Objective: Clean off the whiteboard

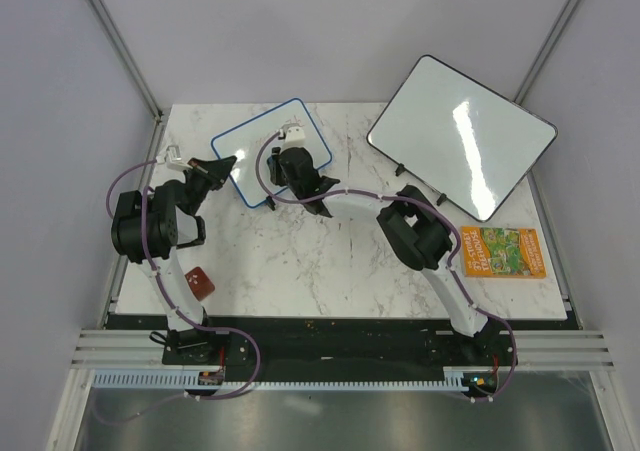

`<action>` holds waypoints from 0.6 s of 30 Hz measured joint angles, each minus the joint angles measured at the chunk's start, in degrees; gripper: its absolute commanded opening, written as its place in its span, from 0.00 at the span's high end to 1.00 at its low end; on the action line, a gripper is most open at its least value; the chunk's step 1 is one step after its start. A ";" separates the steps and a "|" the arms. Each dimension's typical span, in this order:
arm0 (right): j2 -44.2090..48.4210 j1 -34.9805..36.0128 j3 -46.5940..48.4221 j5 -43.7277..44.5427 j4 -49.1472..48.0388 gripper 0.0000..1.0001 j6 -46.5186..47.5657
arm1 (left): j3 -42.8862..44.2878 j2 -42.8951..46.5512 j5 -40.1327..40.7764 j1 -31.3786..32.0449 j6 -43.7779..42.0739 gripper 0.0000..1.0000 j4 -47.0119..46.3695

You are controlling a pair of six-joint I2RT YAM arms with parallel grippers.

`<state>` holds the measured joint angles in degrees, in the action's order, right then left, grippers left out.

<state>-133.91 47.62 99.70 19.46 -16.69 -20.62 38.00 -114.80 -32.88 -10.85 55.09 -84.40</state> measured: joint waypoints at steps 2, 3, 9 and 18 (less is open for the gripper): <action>-0.09 0.00 0.83 -0.26 0.96 1.00 0.92 | 0.00 0.00 0.02 0.00 0.00 0.98 -0.04; -0.17 -0.07 1.29 -0.59 1.49 1.00 1.49 | 0.00 0.00 0.00 0.00 0.00 0.98 -0.13; -1.84 -0.87 5.55 -4.07 2.78 1.00 5.75 | 0.02 0.00 0.07 0.00 0.00 0.98 -0.17; -5.05 -0.42 12.90 -6.23 4.11 1.00 11.08 | 0.09 0.00 -0.02 -0.02 0.00 0.98 -0.15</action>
<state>-138.96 47.20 112.60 13.23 -12.58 -9.54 38.09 -114.80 -32.91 -10.87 55.09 -84.55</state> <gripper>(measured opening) 0.324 0.064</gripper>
